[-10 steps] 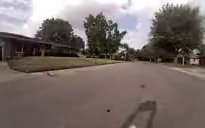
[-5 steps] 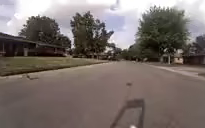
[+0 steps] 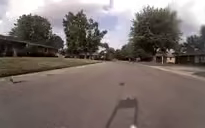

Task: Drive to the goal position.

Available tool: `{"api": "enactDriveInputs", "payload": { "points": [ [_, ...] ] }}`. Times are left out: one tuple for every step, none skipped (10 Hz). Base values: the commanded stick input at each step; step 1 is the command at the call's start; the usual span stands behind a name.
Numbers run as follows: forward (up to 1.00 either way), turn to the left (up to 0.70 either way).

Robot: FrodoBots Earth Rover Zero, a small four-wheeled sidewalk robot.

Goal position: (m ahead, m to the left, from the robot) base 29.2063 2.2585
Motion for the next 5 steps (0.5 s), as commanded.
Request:
{"api": "enactDriveInputs", "payload": {
  "points": [
    [1.00,0.00],
    [1.00,0.00],
    [1.00,0.00],
    [1.00,0.00],
    [1.00,0.00]
  ]
}}
